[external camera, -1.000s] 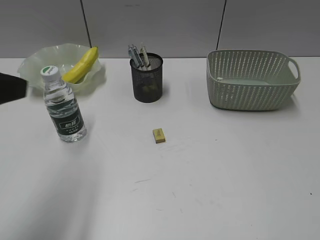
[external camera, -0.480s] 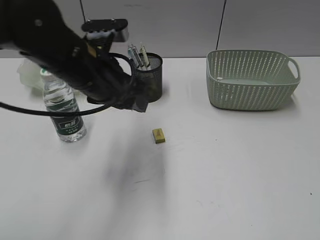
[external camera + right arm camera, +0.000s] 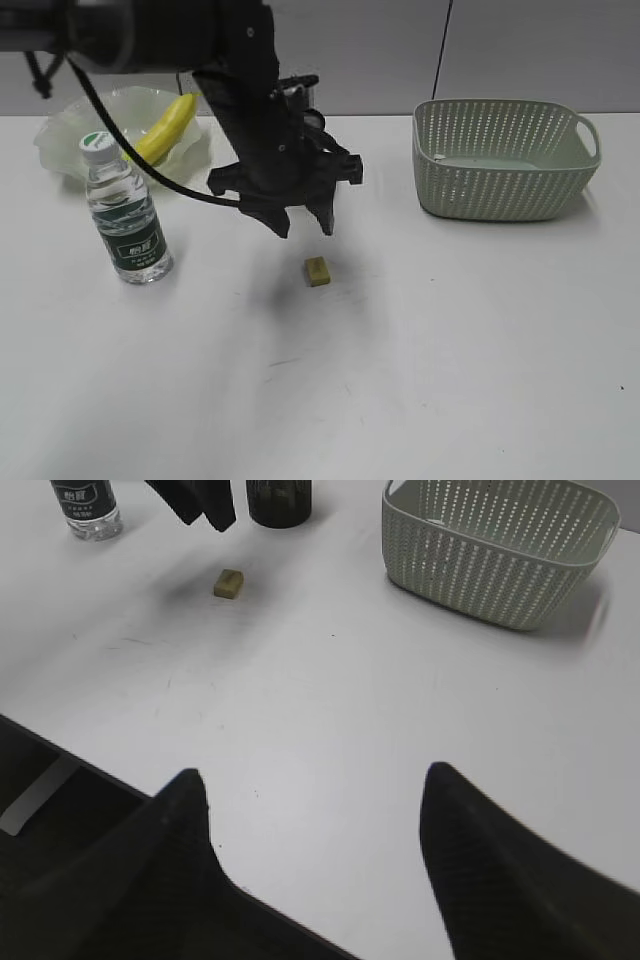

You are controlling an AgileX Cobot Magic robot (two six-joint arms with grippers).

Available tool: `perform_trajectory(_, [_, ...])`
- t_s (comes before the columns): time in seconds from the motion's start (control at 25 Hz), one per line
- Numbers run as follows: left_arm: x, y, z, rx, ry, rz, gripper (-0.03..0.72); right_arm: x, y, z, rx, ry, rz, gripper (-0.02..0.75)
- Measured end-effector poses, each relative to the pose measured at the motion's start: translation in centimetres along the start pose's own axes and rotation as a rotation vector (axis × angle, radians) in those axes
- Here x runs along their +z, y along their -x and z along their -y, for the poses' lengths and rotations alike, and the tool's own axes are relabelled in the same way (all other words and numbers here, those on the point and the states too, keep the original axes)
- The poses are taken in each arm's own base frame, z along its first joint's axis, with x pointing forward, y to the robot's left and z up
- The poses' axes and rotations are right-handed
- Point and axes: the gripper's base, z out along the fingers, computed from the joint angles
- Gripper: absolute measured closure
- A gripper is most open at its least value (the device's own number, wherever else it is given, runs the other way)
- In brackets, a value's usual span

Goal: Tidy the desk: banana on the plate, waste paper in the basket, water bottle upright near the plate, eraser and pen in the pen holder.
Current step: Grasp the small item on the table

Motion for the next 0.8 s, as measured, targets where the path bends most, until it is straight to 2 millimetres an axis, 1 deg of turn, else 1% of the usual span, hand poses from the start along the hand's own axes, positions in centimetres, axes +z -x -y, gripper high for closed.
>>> perform_trajectory(0.2, [2.6,1.2,0.4,-0.085,0.058,-0.111,0.276,0.0,0.0,0.0,0.000,0.000,0.000,0.216])
perform_trajectory(0.44, [5.4,1.7,0.4,-0.148,0.102,-0.194,0.276,0.0,0.0,0.0,0.000,0.000,0.000,0.225])
perform_trajectory(0.52, [6.0,1.7,0.3,-0.162,0.109,-0.209,0.276,0.0,0.0,0.0,0.000,0.000,0.000,0.227])
perform_trajectory(0.8, [7.0,1.7,0.3,-0.199,0.109,-0.204,0.276,0.0,0.0,0.0,0.000,0.000,0.000,0.228])
